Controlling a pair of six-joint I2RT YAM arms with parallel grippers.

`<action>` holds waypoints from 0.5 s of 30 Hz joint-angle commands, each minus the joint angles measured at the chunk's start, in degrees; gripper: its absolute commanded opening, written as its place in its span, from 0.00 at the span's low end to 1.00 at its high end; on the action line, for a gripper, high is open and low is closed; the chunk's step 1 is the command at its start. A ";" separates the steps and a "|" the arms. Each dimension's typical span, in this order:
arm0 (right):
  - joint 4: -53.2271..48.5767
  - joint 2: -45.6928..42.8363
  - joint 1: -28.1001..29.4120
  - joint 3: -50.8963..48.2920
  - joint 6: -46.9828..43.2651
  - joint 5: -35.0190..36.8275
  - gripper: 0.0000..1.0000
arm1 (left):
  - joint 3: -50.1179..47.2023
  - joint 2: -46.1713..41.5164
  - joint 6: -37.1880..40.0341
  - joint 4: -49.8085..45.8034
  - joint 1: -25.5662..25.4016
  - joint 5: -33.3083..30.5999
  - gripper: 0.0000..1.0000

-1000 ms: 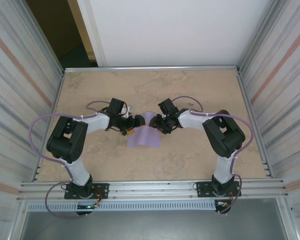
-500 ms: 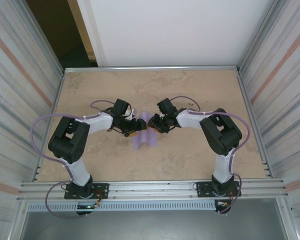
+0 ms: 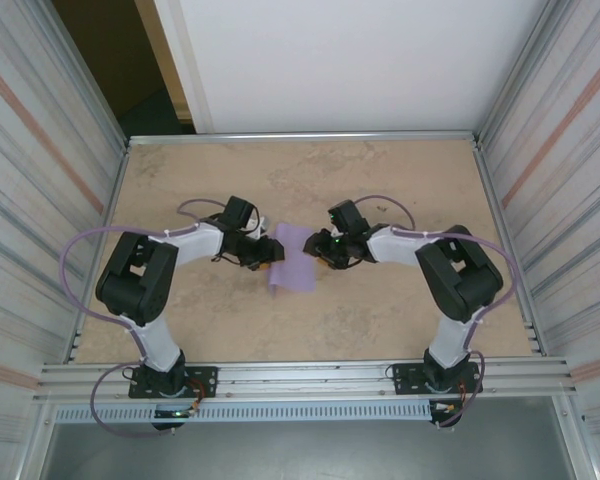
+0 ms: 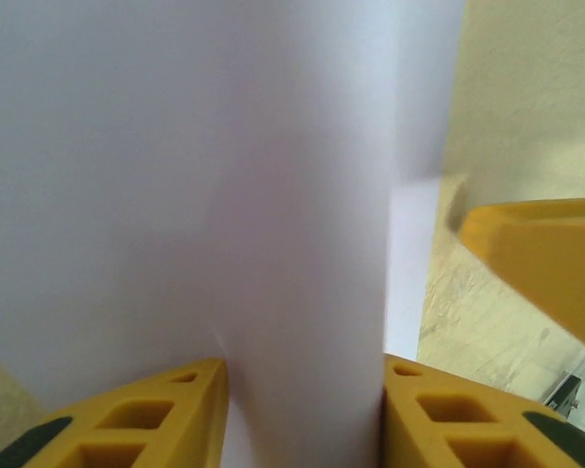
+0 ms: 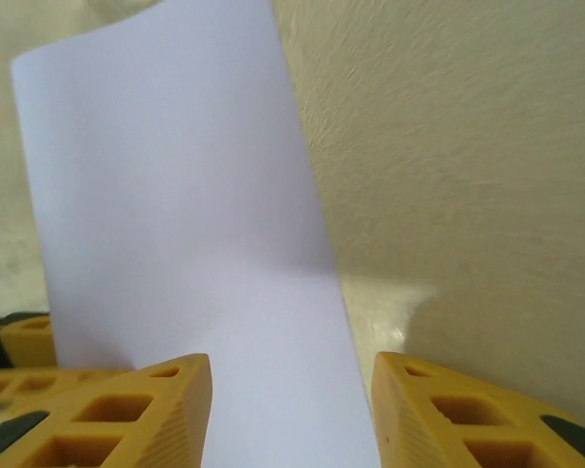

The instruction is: Fold a paper plane with a square sheet of paper (pick it up from the middle)

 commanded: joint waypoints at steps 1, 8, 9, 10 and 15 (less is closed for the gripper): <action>5.21 -7.30 -2.73 -3.05 -2.02 -0.98 0.52 | 1.00 -4.05 1.26 2.48 1.32 4.60 0.37; 12.10 -14.78 -9.50 -7.79 -3.79 -10.14 0.76 | 1.75 -10.66 -2.44 10.13 3.29 15.43 0.34; 12.94 -15.76 -10.11 -7.88 -3.86 -11.46 0.80 | 2.07 -11.44 -3.61 11.44 3.67 16.86 0.34; 13.41 -16.61 -10.64 -7.69 -4.01 -12.58 0.84 | 2.32 -12.00 -4.50 12.68 3.90 18.17 0.34; 15.23 -19.27 -11.60 -5.55 -4.98 -17.98 0.95 | 4.21 -13.14 -10.08 17.74 4.72 23.28 0.34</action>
